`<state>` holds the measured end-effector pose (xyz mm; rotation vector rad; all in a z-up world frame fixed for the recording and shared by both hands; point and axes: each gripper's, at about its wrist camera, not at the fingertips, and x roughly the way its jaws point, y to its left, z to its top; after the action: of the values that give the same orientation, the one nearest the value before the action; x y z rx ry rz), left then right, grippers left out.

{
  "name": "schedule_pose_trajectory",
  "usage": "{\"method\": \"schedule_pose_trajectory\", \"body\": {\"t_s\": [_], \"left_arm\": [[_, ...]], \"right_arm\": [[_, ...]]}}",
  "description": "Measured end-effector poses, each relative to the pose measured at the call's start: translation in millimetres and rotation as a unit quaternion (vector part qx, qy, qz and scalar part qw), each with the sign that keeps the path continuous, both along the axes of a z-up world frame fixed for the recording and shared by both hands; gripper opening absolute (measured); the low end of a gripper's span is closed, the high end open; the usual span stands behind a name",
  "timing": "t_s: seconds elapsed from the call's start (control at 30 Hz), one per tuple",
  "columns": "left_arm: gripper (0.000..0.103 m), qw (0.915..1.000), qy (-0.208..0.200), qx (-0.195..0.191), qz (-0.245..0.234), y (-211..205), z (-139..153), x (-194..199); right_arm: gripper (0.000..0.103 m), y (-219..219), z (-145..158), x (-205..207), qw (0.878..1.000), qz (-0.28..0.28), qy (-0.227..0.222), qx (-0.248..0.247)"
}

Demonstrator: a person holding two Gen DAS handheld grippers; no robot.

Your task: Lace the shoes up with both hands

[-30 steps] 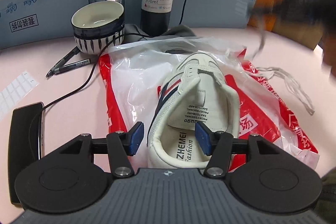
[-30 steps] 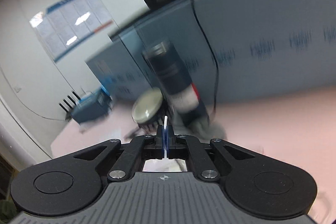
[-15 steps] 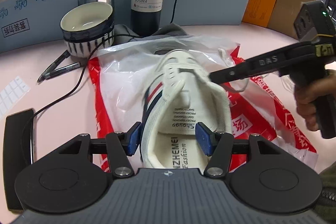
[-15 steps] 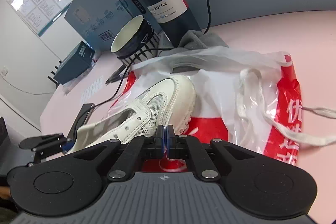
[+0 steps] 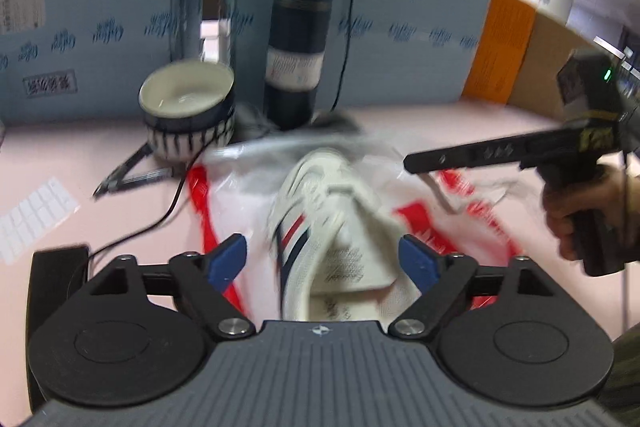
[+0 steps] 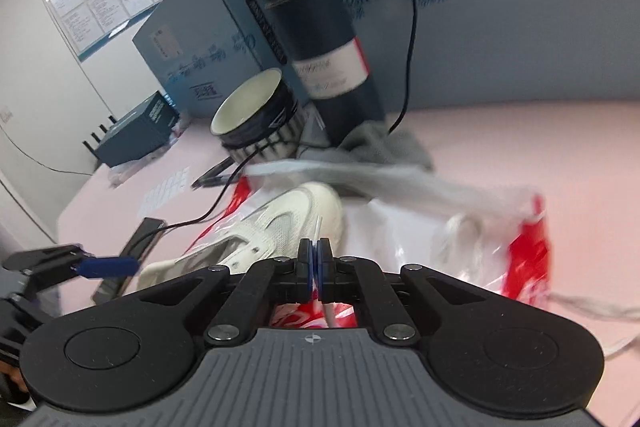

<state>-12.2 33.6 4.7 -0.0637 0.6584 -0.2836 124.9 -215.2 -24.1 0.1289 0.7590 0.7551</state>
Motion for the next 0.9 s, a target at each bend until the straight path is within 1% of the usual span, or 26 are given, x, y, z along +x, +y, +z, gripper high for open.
{"method": "schedule_pose_trajectory", "body": {"t_s": [0.07, 0.13, 0.23, 0.33, 0.47, 0.53, 0.57, 0.6, 0.67, 0.77, 0.9], "left_arm": [[0.083, 0.9999, 0.006, -0.006, -0.013, -6, 7, 6], [0.083, 0.9994, 0.018, -0.006, -0.028, -19, 9, 16], [0.083, 0.9984, 0.038, 0.005, -0.042, -39, 9, 30], [0.084, 0.9974, 0.051, 0.024, -0.046, -58, 4, 41], [0.084, 0.9972, 0.054, 0.032, -0.041, -66, -3, 45], [0.084, 0.9976, 0.054, 0.017, -0.039, -66, -4, 46], [0.084, 0.9978, 0.053, 0.008, -0.039, -66, -4, 47], [0.084, 0.9978, 0.052, -0.003, -0.041, -66, -3, 48], [0.084, 0.9975, 0.051, -0.023, -0.043, -66, -3, 48], [0.083, 0.9977, 0.047, -0.033, -0.036, -67, -6, 50], [0.083, 0.9968, 0.056, -0.053, -0.02, -65, -11, 56]], "right_arm": [[0.003, 0, 7, 0, 0.999, 0.002, -0.037, -0.038], [0.003, 2, 11, 0, 0.995, 0.004, -0.071, -0.077], [0.003, 3, 10, 3, 0.99, 0.0, -0.095, -0.106], [0.003, 1, 8, 3, 0.989, 0.001, -0.098, -0.113], [0.003, -1, 6, -4, 0.986, 0.001, -0.111, -0.129], [0.004, -3, 5, -5, 0.985, 0.001, -0.113, -0.13], [0.008, -5, 5, -6, 0.985, -0.001, -0.112, -0.129], [0.015, -7, 4, -6, 0.985, -0.003, -0.112, -0.128], [0.024, -11, 3, -8, 0.986, -0.007, -0.113, -0.122], [0.025, -17, 4, -12, 0.987, -0.011, -0.115, -0.11], [0.029, -24, -1, -17, 0.988, -0.016, -0.109, -0.108]]}}
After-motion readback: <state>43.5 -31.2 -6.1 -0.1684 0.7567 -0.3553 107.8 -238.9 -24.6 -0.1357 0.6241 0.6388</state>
